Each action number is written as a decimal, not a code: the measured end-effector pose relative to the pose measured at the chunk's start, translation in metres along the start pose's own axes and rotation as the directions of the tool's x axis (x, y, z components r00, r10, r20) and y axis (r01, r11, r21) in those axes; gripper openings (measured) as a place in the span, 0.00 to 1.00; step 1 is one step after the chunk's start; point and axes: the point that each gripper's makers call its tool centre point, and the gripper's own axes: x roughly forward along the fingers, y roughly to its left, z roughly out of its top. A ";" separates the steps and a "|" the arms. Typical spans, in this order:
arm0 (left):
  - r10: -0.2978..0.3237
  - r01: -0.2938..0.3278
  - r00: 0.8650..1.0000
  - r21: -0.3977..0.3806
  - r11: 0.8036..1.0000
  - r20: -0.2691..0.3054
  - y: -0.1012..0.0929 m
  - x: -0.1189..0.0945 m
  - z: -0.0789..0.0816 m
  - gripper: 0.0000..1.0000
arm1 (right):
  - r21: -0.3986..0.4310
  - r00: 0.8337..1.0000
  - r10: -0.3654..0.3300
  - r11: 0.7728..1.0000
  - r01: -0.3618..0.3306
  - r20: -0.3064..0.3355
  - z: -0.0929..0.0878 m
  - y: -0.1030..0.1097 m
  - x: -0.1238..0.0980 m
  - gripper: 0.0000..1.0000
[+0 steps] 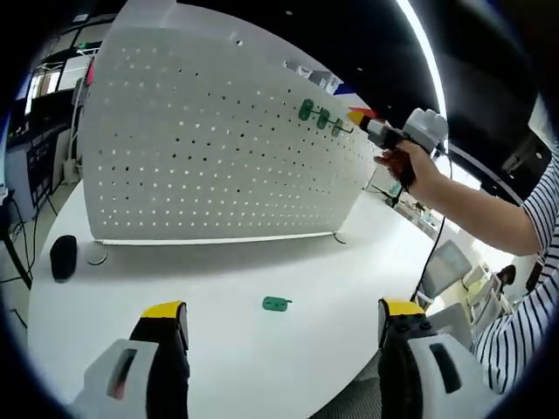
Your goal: Insert the hook assembly into the mounting plate slot until the hook locks in place.
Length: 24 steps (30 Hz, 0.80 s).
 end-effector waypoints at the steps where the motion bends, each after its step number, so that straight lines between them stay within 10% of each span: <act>1: -0.002 0.002 1.000 -0.001 1.000 -0.003 -0.001 0.000 -0.001 0.92 | 0.003 1.000 0.006 1.000 -0.006 -0.002 0.000 0.000 -0.002 0.18; 24: 0.023 -0.022 0.997 0.008 1.000 -0.071 -0.004 -0.018 -0.032 0.91 | 0.094 0.960 0.089 0.993 -0.067 -0.265 -0.080 -0.005 -0.093 0.24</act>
